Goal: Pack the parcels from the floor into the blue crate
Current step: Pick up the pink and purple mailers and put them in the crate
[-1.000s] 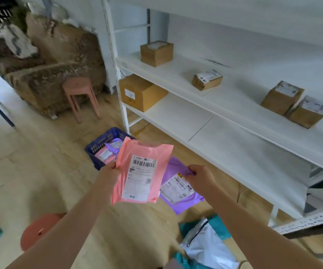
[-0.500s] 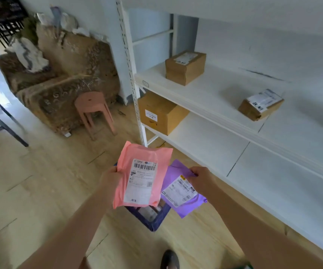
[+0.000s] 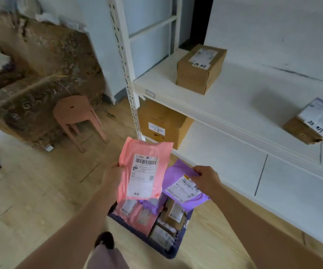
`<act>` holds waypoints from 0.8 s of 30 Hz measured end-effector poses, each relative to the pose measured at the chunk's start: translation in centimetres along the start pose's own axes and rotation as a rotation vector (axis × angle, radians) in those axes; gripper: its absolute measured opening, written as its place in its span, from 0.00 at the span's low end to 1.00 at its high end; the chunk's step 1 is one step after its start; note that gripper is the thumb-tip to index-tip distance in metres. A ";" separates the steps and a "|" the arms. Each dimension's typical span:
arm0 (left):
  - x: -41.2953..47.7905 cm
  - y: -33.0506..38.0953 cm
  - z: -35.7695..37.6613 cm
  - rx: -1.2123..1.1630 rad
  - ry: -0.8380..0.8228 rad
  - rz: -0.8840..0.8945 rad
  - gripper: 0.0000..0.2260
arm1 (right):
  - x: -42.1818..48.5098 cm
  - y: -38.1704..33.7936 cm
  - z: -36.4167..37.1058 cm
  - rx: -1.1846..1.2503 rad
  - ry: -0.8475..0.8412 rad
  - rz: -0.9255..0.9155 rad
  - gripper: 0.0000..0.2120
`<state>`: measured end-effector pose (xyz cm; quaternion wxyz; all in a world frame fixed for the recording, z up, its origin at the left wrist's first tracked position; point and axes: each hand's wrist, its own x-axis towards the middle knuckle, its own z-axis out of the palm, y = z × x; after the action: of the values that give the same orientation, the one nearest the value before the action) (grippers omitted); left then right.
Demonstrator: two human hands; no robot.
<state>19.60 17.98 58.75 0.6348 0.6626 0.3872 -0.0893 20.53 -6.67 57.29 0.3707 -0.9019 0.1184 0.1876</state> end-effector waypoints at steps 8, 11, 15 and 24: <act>16.5 4.2 -2.4 0.269 -0.100 -0.068 0.11 | 6.0 -3.1 8.4 0.116 0.113 0.318 0.15; 21.6 3.2 -2.7 0.376 -0.136 -0.068 0.11 | 8.4 -3.8 12.1 0.051 0.121 0.363 0.13; 28.5 -1.0 -1.5 0.414 -0.147 -0.118 0.10 | 12.6 -3.5 17.0 -0.112 0.084 0.360 0.10; 41.9 -18.4 0.3 0.569 -0.173 -0.285 0.06 | 21.7 6.8 33.4 -0.134 -0.137 0.453 0.12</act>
<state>36.84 32.50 18.97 0.4362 0.7424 0.3801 -0.3377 29.28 10.73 21.96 0.2658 -0.8601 0.2795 0.3339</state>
